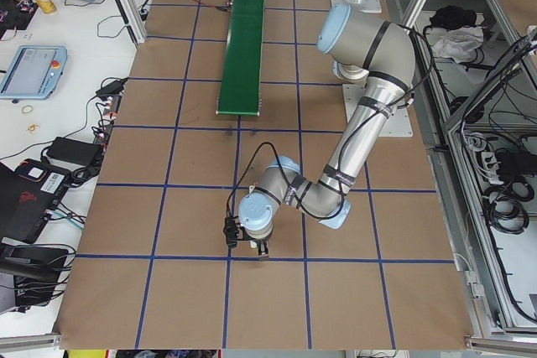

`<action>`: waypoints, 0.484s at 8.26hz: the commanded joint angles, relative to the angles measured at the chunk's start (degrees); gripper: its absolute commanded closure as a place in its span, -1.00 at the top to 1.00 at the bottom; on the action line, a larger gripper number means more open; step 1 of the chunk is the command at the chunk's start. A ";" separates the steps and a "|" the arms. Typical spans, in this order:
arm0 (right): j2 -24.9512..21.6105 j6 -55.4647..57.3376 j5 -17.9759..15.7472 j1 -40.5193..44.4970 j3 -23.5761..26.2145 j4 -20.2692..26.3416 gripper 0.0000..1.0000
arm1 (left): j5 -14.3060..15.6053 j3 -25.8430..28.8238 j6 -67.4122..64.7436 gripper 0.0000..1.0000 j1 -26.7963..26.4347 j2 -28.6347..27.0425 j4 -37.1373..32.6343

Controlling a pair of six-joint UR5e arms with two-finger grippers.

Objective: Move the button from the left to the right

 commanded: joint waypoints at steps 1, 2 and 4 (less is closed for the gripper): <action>-0.06 0.00 -0.03 0.00 0.00 0.00 1.00 | 0.00 0.21 0.12 0.79 -0.09 -0.91 0.07; -0.06 -0.08 -0.03 0.00 0.00 0.00 1.00 | 0.00 0.30 0.13 0.72 -0.09 -0.92 0.07; -0.06 0.00 0.05 0.09 0.00 0.00 1.00 | 0.00 0.30 0.30 0.45 -0.09 -1.01 -0.02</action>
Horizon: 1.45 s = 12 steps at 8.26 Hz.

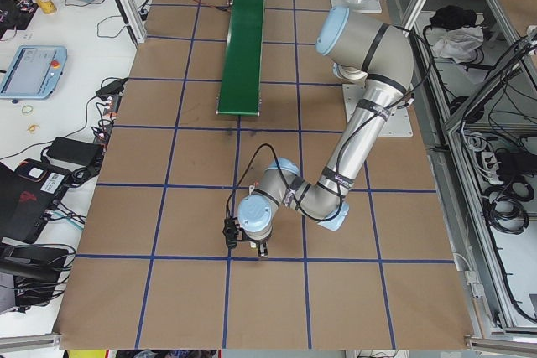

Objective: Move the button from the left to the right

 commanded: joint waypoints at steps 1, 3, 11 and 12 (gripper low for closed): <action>0.00 0.03 0.00 0.00 0.00 0.00 1.00 | 0.00 0.09 0.22 0.27 -0.01 -0.12 -0.05; 0.08 0.03 0.09 0.00 0.00 0.00 1.00 | 0.00 0.09 1.79 0.14 -0.10 -0.12 0.04; 0.09 -0.06 0.00 0.00 0.00 0.00 1.00 | 0.71 0.00 3.48 -0.89 -1.15 2.68 0.65; 0.09 0.03 0.00 0.00 0.00 0.00 1.00 | 0.79 0.09 3.30 -0.89 -1.50 5.13 0.57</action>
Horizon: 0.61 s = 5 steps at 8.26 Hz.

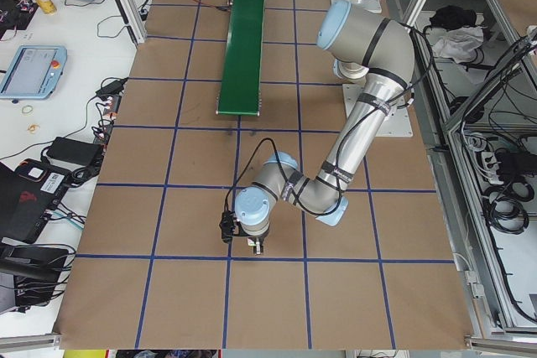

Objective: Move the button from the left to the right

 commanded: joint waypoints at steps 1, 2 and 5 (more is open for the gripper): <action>0.00 -0.06 -0.01 0.00 0.00 0.00 1.00 | 0.31 0.09 -0.32 -0.89 -1.15 6.14 -0.81; 0.00 -0.06 -0.01 0.00 0.00 0.00 1.00 | 2.66 -0.08 -0.24 -0.89 -2.03 8.61 -1.34; 0.00 -0.06 -0.10 0.00 0.00 0.00 1.00 | 5.23 -0.70 -6.25 -0.89 -11.93 19.32 -8.35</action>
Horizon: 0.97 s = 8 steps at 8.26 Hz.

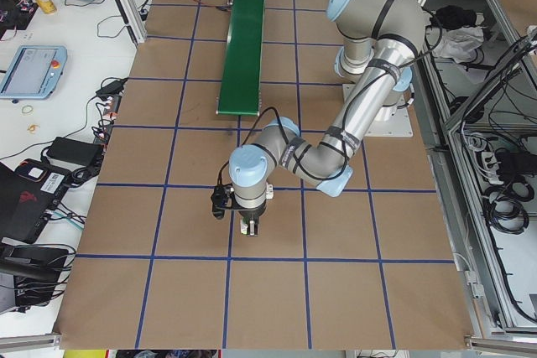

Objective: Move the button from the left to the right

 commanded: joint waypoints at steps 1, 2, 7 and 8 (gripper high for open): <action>0.00 -0.04 -0.05 0.00 0.00 0.00 1.00 | 0.83 -0.87 -17.32 -0.89 -10.41 9.17 -8.61; 0.00 -0.04 -0.05 0.00 0.00 0.00 1.00 | 1.00 -1.65 -24.83 -0.88 -14.98 11.89 -12.57; 0.00 -0.04 -0.05 0.00 0.00 0.00 1.00 | -7.48 -6.49 -72.01 -0.89 -32.94 17.81 -23.40; 0.00 -0.04 -0.05 0.00 0.00 0.00 1.00 | -8.30 -6.67 -79.50 -0.89 -34.70 17.64 -23.42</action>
